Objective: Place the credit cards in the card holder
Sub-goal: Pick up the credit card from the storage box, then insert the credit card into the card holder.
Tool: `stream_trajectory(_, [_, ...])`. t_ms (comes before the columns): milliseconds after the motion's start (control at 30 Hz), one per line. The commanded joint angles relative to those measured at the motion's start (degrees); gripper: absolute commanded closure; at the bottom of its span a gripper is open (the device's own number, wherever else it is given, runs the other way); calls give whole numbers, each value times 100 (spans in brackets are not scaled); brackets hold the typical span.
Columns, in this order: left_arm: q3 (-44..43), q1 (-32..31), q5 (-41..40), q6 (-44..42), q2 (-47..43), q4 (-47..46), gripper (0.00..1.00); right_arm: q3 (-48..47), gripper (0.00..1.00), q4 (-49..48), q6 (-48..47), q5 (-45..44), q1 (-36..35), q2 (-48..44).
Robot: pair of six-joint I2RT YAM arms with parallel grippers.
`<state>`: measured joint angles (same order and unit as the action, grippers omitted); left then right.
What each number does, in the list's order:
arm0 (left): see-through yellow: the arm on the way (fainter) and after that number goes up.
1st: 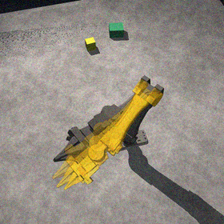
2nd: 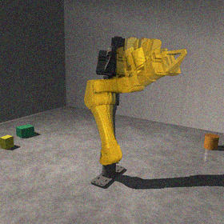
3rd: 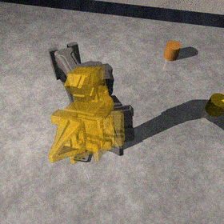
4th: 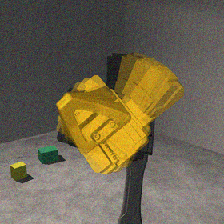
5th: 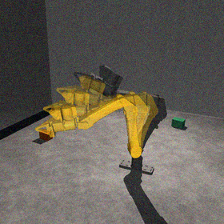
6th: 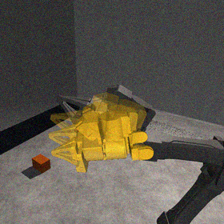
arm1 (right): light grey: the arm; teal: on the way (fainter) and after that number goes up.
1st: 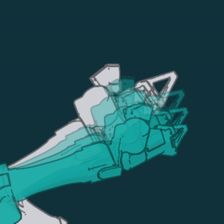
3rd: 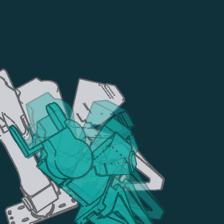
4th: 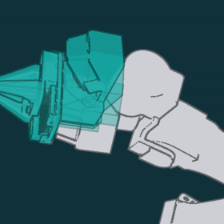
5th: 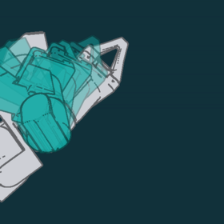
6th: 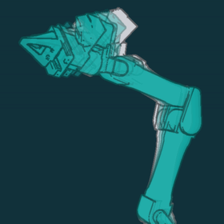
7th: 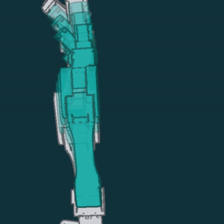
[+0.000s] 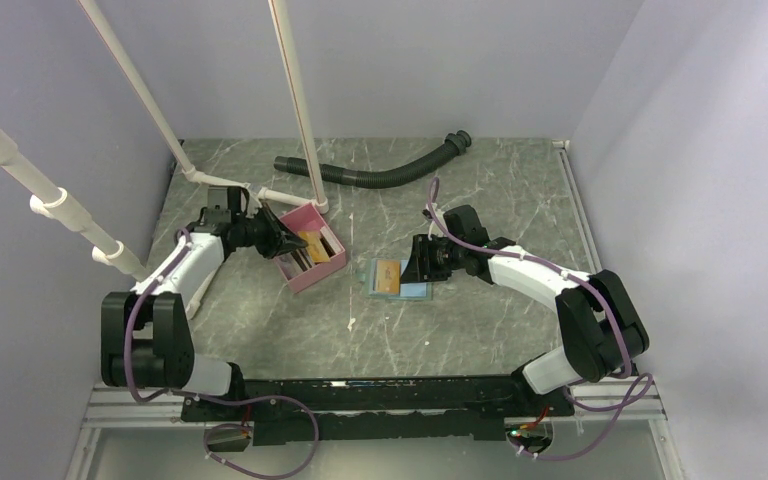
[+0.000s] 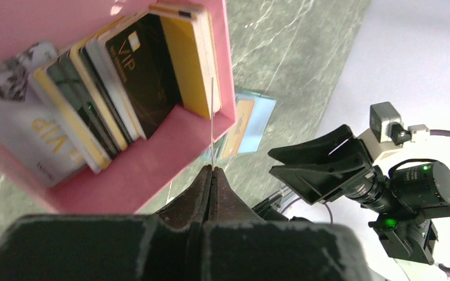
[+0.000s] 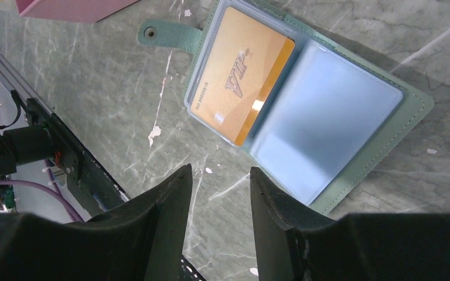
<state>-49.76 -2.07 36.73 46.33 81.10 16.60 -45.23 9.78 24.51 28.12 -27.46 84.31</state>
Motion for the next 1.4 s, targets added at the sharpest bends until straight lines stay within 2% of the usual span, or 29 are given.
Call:
stream_trajectory(0, [-512, -13, -272, -408, -400, 1442, 100, 70, 57, -240, 28, 90, -13, -136])
stream_trajectory(67, [-696, -16, -206, -434, -528, 1693, 100, 63, 57, -204, -9, 62, -13, -102])
stream_trajectory(133, [-732, -64, 109, -454, -672, 1505, 100, 8, 57, -84, -76, -48, 6, -11])
stream_trajectory(267, [-880, -774, 481, -719, -577, 1036, 100, -114, 57, 79, -218, -76, 101, 331])
stream_trajectory(400, [-1583, -1848, 805, -1369, 561, 1315, 100, -212, 60, 96, -270, -121, 251, 544])
stream_trajectory(500, [-1935, -2322, 776, -1609, 1217, 1241, 100, -256, 71, 28, -298, -44, 370, 770])
stream_trajectory(633, [-2248, -2421, 1019, -1650, 2067, 979, 100, -214, 90, -63, -264, -52, 567, 984])
stream_trajectory(800, [-2766, -2507, 1315, -1842, 2928, 1008, 100, -68, 98, -133, -265, -28, 725, 1156])
stream_trajectory(967, [-2933, -2509, 1588, -1786, 3454, 834, 100, 35, 100, -232, -263, 63, 790, 1239])
stream_trajectory(1367, [-3087, -2518, 1576, -1790, 4045, 876, 100, -9, 100, -258, -265, 153, 830, 1301])
